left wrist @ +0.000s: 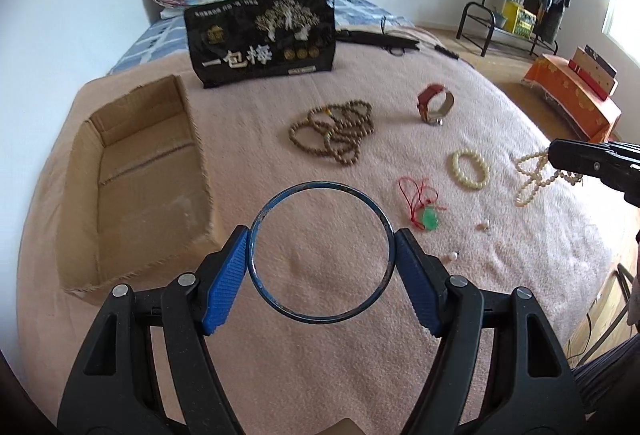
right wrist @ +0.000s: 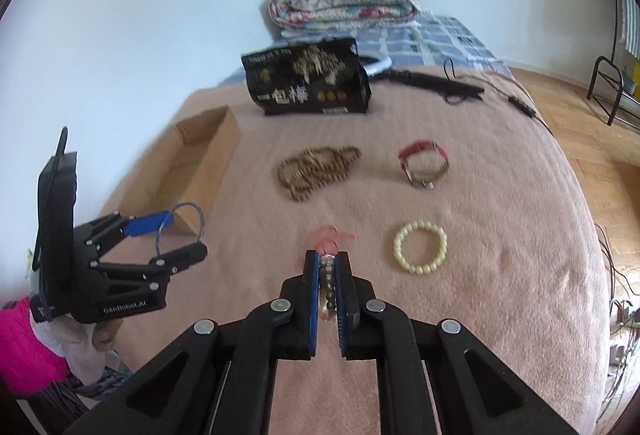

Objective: Organize jewelry
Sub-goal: 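Carry the bangle and pearl necklace into the cardboard box and open both tools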

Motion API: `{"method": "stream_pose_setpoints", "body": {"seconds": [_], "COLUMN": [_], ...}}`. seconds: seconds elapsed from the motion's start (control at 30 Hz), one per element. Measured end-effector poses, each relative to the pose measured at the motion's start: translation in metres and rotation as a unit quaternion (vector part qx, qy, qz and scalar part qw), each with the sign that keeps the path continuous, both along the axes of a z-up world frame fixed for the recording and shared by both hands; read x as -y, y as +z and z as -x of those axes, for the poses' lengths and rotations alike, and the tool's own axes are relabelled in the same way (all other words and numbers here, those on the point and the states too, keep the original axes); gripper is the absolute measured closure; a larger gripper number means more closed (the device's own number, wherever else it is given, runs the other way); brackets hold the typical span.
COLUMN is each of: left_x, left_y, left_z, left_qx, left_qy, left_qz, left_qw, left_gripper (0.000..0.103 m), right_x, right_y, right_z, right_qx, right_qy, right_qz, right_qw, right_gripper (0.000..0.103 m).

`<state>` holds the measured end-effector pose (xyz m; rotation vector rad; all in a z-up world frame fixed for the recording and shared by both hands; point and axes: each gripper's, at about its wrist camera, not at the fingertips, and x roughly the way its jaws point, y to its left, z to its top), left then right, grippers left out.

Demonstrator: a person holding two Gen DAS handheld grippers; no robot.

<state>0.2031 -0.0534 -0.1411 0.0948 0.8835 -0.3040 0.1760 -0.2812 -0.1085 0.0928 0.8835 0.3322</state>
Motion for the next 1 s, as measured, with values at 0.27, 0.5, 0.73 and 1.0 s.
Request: {"method": "stream_pose_setpoints", "body": {"seconds": [0.27, 0.5, 0.73, 1.0], "left_x": [-0.054, -0.115, -0.159, -0.177], "left_y": [0.038, 0.048, 0.041, 0.027], "left_z": [-0.013, -0.034, -0.05, -0.062], "left_qx": [0.032, 0.03, 0.015, -0.002], "left_qy": [0.042, 0.091, 0.128, 0.138], "left_qz": [-0.013, -0.012, 0.003, 0.014], "left_qw": [0.9985, 0.9953, 0.9916, 0.9903], "left_gripper": [0.029, 0.029, 0.029, 0.029], "right_x": [-0.04, -0.078, -0.119, -0.183], "right_y": [0.025, 0.03, 0.037, 0.026], "right_z": [-0.017, -0.036, -0.05, -0.076], "right_qx": [0.032, 0.029, 0.036, 0.028], "right_qy": [0.026, 0.053, 0.082, 0.124], "right_qz": [-0.011, -0.015, -0.029, -0.042], "right_qw": [0.999, 0.998, 0.996, 0.991], "right_gripper": [0.098, 0.098, 0.098, 0.098]}}
